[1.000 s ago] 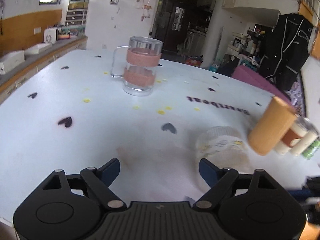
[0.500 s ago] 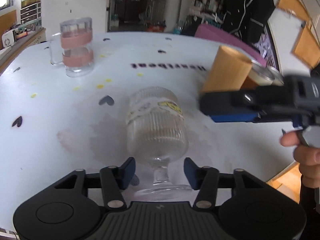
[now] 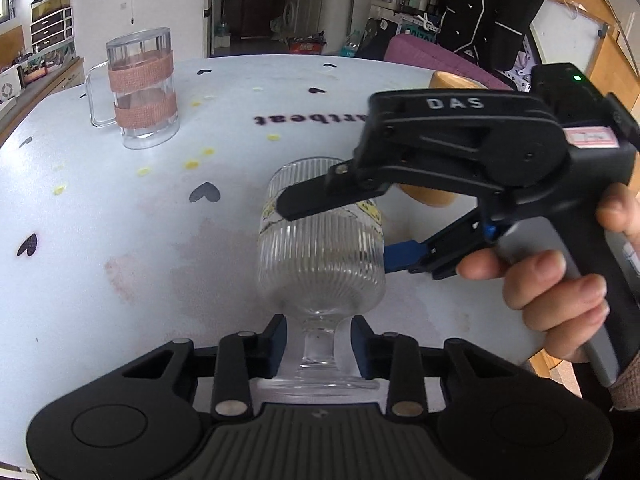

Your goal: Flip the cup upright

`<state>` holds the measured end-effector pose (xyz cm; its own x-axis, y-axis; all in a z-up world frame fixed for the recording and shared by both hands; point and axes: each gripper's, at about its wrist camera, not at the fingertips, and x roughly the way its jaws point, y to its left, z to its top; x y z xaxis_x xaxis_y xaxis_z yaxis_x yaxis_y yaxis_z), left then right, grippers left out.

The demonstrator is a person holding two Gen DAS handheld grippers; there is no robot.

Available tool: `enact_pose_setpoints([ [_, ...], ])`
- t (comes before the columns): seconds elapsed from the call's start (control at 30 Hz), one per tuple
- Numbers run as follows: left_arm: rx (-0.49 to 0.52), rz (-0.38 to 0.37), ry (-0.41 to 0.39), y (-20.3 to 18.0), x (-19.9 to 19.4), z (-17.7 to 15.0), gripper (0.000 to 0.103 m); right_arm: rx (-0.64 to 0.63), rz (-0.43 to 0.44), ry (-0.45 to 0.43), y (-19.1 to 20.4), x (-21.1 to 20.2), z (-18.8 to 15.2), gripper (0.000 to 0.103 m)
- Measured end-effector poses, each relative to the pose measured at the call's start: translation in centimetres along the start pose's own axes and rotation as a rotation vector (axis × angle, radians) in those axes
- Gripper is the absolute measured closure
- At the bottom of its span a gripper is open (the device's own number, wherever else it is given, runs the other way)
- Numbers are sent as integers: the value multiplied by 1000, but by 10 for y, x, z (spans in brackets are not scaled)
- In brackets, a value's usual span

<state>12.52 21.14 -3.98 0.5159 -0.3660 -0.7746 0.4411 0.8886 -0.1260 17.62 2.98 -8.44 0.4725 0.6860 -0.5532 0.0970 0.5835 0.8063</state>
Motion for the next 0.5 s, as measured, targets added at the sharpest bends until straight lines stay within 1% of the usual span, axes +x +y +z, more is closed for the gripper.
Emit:
enact_pose_setpoints([
  [0.07, 3, 2, -4, -1, -1, -1, 67, 10, 6, 3, 0, 3, 0, 25],
  [0.1, 3, 1, -6, -1, -1, -1, 67, 8, 9, 2, 0, 5, 0, 28],
  [0.13, 1, -4, -10, 0, -2, -2, 69, -3, 11, 1, 2, 5, 0, 28],
  [0.2, 3, -17, -35, -1, -4, -3, 76, -36, 5, -6, 5, 4, -1, 29],
  [0.23, 12, -21, -54, -3, -6, -3, 82, -58, 1, -17, 8, 2, -2, 29],
  [0.27, 24, -30, -83, -5, -7, -3, 84, -95, -7, -37, 13, -2, -3, 29],
  [0.37, 57, -25, -146, -14, -5, -2, 85, -302, -63, -147, 41, -20, -13, 29],
  [0.4, 64, -26, -163, -17, -3, -2, 85, -390, -96, -190, 52, -26, -19, 29],
  [0.5, 78, -35, -203, -22, 4, -2, 85, -589, -181, -272, 75, -34, -35, 29],
])
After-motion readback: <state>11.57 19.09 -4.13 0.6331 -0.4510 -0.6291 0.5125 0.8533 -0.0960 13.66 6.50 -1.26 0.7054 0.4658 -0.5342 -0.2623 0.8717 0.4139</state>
